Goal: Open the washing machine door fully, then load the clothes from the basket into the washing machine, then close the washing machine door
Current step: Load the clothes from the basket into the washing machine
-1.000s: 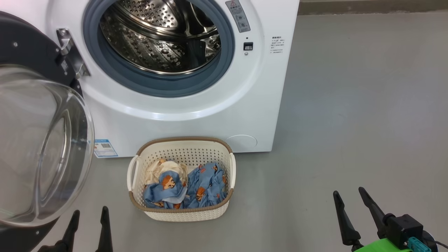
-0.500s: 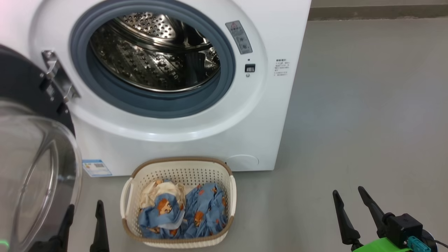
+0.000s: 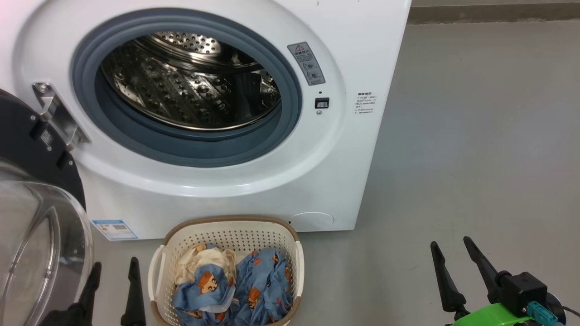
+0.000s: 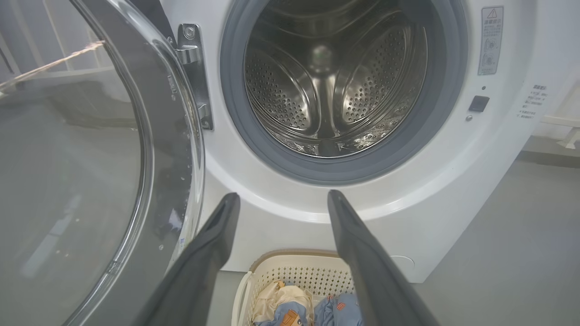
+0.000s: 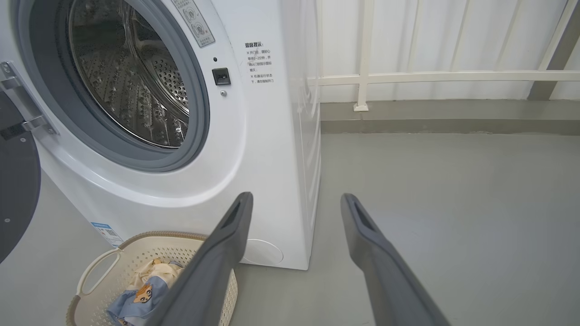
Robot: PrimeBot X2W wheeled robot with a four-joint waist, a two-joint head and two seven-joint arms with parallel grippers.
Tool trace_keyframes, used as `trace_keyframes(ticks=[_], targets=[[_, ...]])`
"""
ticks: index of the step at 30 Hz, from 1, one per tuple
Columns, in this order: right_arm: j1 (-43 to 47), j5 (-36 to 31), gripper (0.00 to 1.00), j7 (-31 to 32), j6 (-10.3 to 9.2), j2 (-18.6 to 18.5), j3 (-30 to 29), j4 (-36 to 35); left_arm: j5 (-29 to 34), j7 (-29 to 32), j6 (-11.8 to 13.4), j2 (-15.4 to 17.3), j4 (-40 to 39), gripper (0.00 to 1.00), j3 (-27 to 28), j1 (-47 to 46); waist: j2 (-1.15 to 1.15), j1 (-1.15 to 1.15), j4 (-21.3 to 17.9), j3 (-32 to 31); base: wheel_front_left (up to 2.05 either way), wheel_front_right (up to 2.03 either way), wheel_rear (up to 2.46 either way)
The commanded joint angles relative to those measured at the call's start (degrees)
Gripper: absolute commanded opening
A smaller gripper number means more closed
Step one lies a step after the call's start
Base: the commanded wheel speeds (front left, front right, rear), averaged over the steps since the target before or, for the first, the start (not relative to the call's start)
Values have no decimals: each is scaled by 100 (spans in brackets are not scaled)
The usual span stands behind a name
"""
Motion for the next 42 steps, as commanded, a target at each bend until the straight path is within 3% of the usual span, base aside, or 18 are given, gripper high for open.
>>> trace_keyframes(ticks=[1, 6, 17, 42], targets=[[-145, 76, 100, -52, 9, -44, 156, -109, 17, -20, -12, 57, -122, 100, 162, -147, 0, 0, -6, 1, 0, 0, 0], [-125, 256, 100, -59, 9, -21, 58, -45, 33, -20, -13, 55, -135, 100, 128, -114, 0, 0, -42, 3, 0, 0, 0], [-145, -10, 100, -87, 9, -45, 115, -20, 2, -20, -14, 50, -138, 100, 52, -126, 0, 0, -85, 224, 0, 0, 0], [-667, 63, 100, -107, 9, -95, 365, 453, -281, -20, -14, 36, 379, 100, -259, -962, 0, 0, -209, 1669, 0, 0, 0]])
